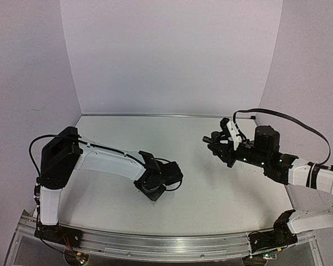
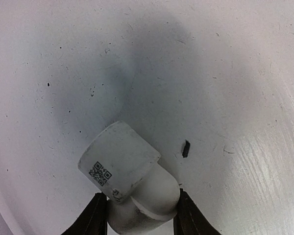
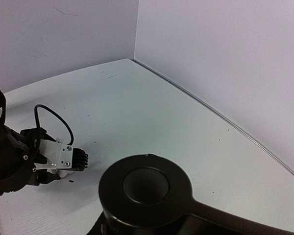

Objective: Install the water faucets

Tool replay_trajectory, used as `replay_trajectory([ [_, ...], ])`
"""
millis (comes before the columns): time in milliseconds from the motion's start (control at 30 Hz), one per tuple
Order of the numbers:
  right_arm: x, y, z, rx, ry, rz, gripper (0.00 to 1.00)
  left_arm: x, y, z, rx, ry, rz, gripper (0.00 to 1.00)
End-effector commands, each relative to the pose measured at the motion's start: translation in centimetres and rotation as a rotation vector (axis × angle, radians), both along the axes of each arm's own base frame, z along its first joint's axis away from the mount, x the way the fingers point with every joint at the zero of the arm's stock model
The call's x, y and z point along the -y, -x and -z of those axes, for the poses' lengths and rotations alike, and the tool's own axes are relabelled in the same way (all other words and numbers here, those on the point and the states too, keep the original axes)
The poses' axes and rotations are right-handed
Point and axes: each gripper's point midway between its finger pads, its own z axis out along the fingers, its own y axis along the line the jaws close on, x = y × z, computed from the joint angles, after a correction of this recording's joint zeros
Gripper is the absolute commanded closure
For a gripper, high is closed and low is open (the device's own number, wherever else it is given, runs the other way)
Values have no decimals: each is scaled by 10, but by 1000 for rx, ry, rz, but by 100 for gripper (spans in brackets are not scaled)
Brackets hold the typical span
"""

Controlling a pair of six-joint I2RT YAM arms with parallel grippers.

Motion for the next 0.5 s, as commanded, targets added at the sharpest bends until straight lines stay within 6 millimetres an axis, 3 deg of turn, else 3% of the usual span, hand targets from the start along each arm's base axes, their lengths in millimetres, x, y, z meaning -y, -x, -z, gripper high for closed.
replay_trajectory([
  [0, 0, 1, -44, 125, -95, -4, 100, 28, 2, -36, -28, 130, 28, 88],
  [167, 0, 1, -42, 119, -95, -5, 100, 56, 1, -75, -166, 392, 20, 94],
  [367, 1, 2, -44, 123, -99, -2, 100, 88, 3, -141, -586, 988, 0, 95],
  [467, 2, 3, -44, 123, -101, -1, 100, 97, 8, -158, -796, 1160, -4, 95],
])
